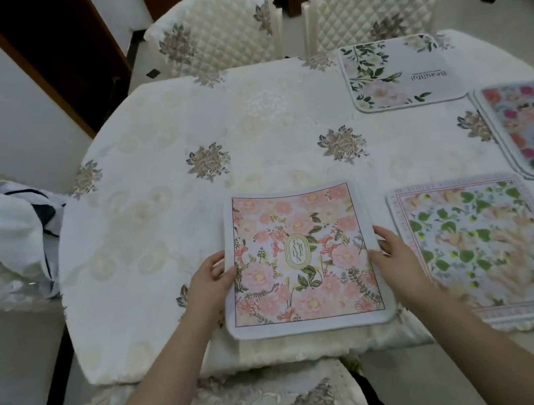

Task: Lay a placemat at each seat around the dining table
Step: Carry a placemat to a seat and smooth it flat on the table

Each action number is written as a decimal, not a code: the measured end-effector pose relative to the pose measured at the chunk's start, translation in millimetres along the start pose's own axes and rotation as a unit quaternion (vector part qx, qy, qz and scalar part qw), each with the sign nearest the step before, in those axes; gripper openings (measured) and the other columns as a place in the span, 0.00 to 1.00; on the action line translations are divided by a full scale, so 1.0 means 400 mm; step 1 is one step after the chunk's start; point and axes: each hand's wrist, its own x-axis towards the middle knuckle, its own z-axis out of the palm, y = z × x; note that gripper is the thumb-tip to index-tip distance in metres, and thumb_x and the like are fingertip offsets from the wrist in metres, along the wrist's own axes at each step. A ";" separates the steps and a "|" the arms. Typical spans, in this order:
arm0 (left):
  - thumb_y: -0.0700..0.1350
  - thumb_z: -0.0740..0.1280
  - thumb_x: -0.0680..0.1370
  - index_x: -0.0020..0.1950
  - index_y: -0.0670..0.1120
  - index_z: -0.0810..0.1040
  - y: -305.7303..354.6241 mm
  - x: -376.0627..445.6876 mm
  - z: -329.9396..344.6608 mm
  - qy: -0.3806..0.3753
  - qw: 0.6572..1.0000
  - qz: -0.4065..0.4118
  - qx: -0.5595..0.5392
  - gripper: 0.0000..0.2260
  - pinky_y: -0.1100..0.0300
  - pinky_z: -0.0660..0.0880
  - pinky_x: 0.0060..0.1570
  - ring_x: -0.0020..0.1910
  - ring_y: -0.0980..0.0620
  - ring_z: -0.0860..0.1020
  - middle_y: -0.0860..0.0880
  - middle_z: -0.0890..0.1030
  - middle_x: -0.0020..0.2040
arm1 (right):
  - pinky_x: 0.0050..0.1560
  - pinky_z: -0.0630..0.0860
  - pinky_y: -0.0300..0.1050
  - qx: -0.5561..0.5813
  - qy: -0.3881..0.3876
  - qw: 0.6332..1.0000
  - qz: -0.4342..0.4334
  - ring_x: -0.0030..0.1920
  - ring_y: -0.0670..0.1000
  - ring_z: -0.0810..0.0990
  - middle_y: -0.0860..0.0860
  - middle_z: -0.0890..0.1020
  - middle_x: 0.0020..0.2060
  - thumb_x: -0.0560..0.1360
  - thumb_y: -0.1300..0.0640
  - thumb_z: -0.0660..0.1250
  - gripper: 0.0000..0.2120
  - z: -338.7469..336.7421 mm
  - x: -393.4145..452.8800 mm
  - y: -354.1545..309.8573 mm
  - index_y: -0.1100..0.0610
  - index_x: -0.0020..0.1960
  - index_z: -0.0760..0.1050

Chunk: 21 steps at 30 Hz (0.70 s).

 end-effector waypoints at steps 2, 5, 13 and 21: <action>0.38 0.69 0.79 0.62 0.50 0.76 -0.008 0.005 -0.040 -0.010 1.000 0.002 0.000 0.14 0.47 0.82 0.49 0.47 0.50 0.85 0.50 0.85 0.54 | 0.54 0.80 0.55 0.010 0.010 1.000 0.005 0.54 0.52 0.82 0.49 0.80 0.59 0.81 0.61 0.61 0.20 0.031 -0.025 0.010 0.45 0.71 0.68; 0.37 0.69 0.79 0.62 0.49 0.76 -0.018 0.004 -0.102 -0.011 1.000 0.009 0.001 0.14 0.51 0.83 0.44 0.48 0.49 0.84 0.48 0.84 0.54 | 0.56 0.80 0.58 0.027 0.012 0.999 0.013 0.55 0.53 0.82 0.50 0.81 0.59 0.81 0.61 0.62 0.20 0.086 -0.055 0.019 0.47 0.70 0.69; 0.39 0.70 0.78 0.64 0.47 0.76 -0.038 0.029 -0.212 0.015 0.994 0.052 0.093 0.15 0.60 0.77 0.43 0.53 0.49 0.81 0.52 0.80 0.53 | 0.50 0.81 0.49 0.007 -0.008 1.000 -0.002 0.53 0.51 0.82 0.50 0.80 0.59 0.80 0.63 0.62 0.17 0.189 -0.072 0.009 0.49 0.66 0.71; 0.42 0.72 0.77 0.65 0.49 0.77 -0.073 0.051 -0.218 0.013 0.975 0.088 0.205 0.16 0.63 0.76 0.46 0.45 0.56 0.81 0.55 0.81 0.49 | 0.45 0.80 0.45 -0.093 0.002 0.996 -0.017 0.49 0.49 0.82 0.50 0.81 0.56 0.79 0.64 0.61 0.18 0.193 -0.049 0.036 0.54 0.68 0.72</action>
